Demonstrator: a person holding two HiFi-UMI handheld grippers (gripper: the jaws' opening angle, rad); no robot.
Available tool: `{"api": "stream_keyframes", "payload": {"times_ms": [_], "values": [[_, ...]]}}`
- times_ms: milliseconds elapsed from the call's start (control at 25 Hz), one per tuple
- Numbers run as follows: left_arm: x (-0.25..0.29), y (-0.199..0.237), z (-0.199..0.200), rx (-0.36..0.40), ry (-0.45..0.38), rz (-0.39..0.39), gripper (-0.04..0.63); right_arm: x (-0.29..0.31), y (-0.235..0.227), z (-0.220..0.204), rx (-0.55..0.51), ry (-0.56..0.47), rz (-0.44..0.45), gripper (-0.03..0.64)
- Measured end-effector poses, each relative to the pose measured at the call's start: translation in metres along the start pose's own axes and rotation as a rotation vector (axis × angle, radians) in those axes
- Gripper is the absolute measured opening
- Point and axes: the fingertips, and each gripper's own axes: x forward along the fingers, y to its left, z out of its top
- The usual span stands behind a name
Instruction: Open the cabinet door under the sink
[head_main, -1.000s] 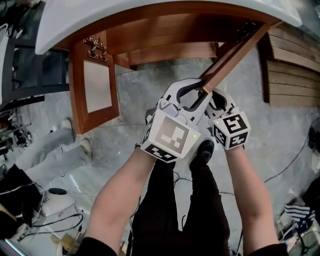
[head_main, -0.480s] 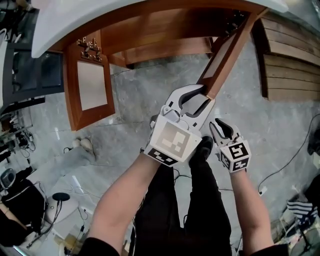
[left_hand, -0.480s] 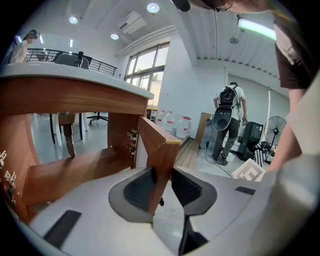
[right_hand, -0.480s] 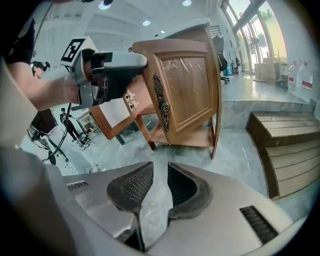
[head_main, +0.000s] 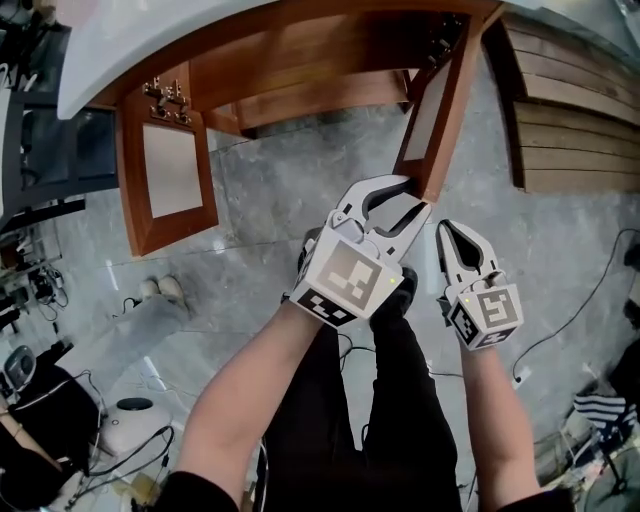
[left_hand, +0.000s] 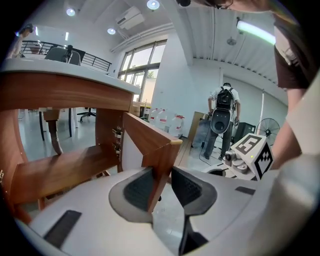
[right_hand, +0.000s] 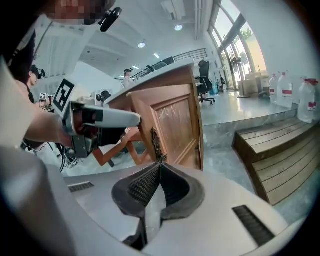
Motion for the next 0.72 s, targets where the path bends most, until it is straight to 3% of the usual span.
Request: {"api": "stream_keyframes", "payload": {"times_ms": [360, 440, 720], "values": [[0.025, -0.03, 0.003, -0.047, 0.048, 0.005, 0.117, -0.047, -0.036, 0.03, 0.005, -0.043, -0.03, 0.015], [0.02, -0.032, 0.01, -0.053, 0.066, 0.008, 0.09, -0.058, -0.036, 0.041, -0.001, -0.036, -0.034, 0.015], [-0.031, -0.034, 0.055, -0.113, 0.071, 0.077, 0.089, -0.099, -0.01, 0.086, 0.006, -0.002, -0.029, 0.015]]}}
